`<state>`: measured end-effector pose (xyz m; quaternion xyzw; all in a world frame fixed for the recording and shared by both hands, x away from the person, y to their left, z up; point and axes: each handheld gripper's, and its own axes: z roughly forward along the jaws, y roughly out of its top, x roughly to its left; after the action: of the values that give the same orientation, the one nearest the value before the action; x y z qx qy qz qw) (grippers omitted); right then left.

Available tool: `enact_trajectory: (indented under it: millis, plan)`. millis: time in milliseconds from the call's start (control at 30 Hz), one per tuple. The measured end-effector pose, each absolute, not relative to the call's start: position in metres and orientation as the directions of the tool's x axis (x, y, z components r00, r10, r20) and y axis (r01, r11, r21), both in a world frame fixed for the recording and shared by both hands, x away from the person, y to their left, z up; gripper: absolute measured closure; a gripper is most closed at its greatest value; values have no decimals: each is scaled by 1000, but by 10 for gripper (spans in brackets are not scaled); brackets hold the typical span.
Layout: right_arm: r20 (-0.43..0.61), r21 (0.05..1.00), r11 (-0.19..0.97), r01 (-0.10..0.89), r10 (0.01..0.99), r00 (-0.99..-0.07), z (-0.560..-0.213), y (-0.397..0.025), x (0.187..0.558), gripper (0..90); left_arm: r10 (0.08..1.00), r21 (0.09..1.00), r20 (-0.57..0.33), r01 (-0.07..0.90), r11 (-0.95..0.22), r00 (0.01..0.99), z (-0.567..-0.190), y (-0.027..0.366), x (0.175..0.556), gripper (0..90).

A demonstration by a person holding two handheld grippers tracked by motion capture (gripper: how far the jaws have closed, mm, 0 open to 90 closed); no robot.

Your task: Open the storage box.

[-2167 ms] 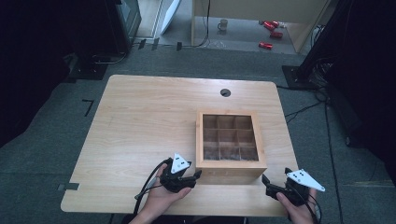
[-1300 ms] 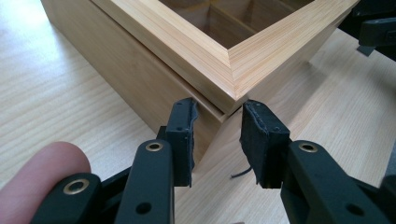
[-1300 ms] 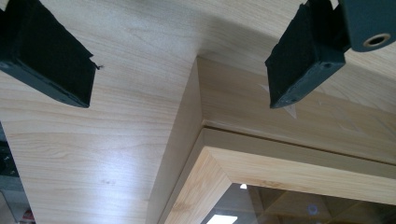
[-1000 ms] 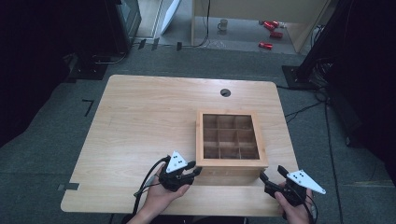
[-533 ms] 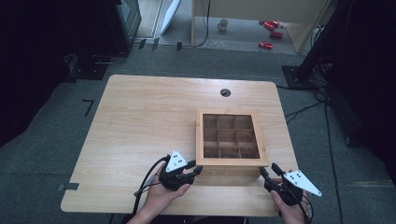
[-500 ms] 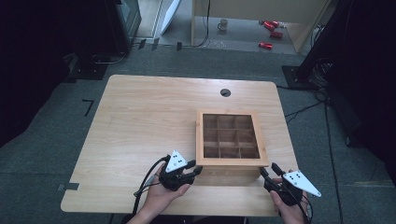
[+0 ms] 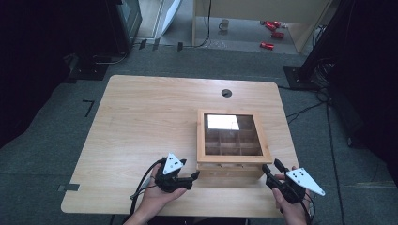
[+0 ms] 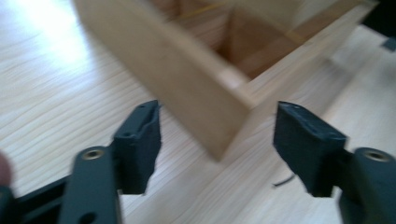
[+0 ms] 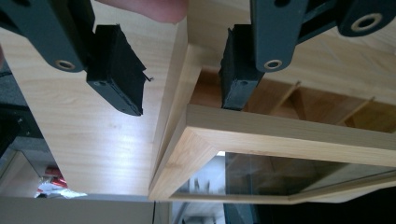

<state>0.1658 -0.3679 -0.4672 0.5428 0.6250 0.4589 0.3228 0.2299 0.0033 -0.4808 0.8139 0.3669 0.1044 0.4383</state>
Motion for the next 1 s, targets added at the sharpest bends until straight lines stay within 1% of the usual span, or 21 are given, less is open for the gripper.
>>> enact_trajectory:
  millis: [67,167,333,433,600,633,833,1000]
  plan:
    - [89,924,-4,382,975,-205,-465,-368,168,491,703,781,-154,522,-344,694,-484,9,232,272]
    - [76,926,8,377,975,-209,-461,-367,171,480,718,771,-132,526,-359,683,-489,14,234,236]
    - [51,931,30,365,976,-210,-455,-367,173,462,744,746,-95,542,-386,661,-501,22,239,218]
    - [47,935,32,352,976,-213,-450,-368,176,451,758,733,-88,558,-390,646,-506,26,243,217]
    - [21,946,53,321,975,-222,-438,-364,189,443,772,705,-61,575,-414,632,-514,26,245,209]
    - [21,946,53,321,975,-222,-438,-364,189,443,772,705,-61,575,-414,632,-514,26,245,204]
    - [11,952,62,301,972,-237,-423,-364,204,442,789,699,4,562,-442,615,-517,21,242,194]
    - [-9,957,80,279,969,-247,-409,-367,214,414,789,709,9,553,-438,615,-519,20,241,165]
